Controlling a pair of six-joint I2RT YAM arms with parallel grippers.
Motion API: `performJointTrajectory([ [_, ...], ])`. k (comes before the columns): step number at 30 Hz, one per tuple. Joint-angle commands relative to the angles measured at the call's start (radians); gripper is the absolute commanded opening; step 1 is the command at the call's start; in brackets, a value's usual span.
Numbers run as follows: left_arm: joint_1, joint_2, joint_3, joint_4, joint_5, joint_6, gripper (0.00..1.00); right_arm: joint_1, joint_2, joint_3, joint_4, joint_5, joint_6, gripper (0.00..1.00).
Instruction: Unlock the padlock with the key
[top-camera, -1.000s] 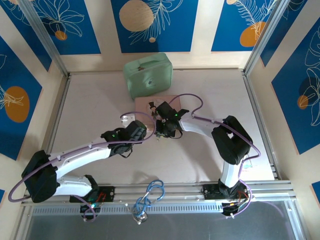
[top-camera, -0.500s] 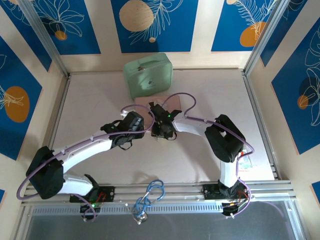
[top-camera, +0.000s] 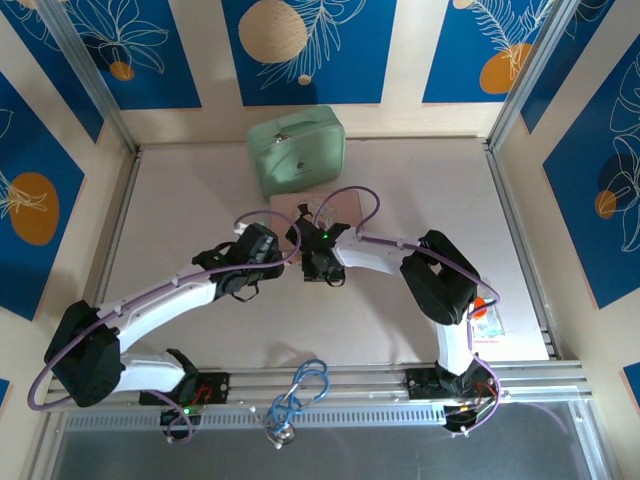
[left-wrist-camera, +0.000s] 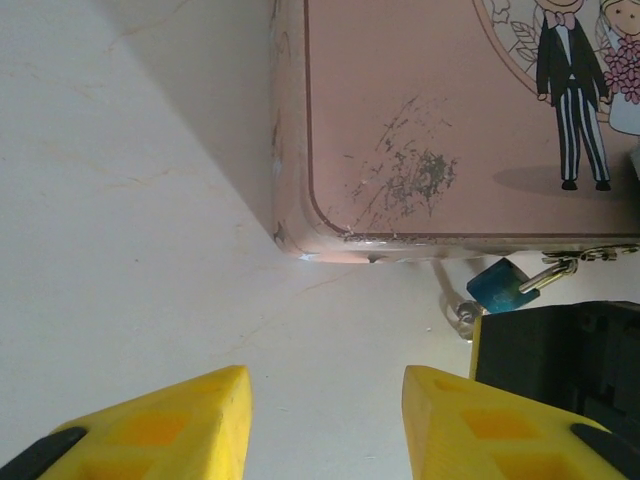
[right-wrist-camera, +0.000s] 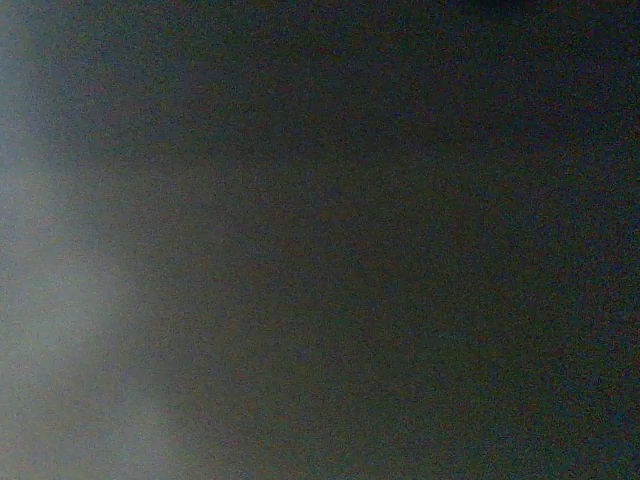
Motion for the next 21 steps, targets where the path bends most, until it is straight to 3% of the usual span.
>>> performJointTrajectory([
  [1,0.015,0.000,-0.010,0.040,0.032,0.003,0.43,0.008,-0.005,-0.008,-0.056,0.018,0.000,0.42],
  [14,0.080,0.011,-0.013,0.054,0.061,0.034,0.44,0.027,-0.005,0.005,-0.007,0.058,-0.041,0.35],
  [21,0.102,0.013,-0.005,0.073,0.082,0.084,0.50,0.024,-0.058,-0.055,0.119,0.061,-0.039,0.46],
])
